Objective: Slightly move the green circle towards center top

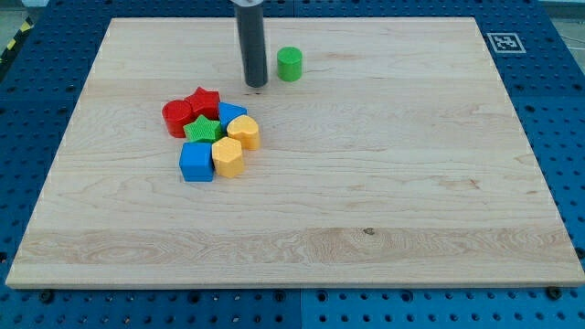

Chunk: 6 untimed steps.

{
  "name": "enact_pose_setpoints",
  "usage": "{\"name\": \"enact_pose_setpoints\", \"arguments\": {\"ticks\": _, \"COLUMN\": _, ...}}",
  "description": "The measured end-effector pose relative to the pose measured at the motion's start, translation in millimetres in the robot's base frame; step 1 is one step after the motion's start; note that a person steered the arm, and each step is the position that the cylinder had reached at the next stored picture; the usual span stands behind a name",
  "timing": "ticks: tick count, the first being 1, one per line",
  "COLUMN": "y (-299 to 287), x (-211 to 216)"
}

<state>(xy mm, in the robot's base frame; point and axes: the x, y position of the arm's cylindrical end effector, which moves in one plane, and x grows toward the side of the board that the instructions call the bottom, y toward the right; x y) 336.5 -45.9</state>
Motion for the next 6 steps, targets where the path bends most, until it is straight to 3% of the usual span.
{"name": "enact_pose_setpoints", "arguments": {"ticks": 4, "y": 42, "x": 13}}
{"name": "enact_pose_setpoints", "arguments": {"ticks": 6, "y": 69, "x": -11}}
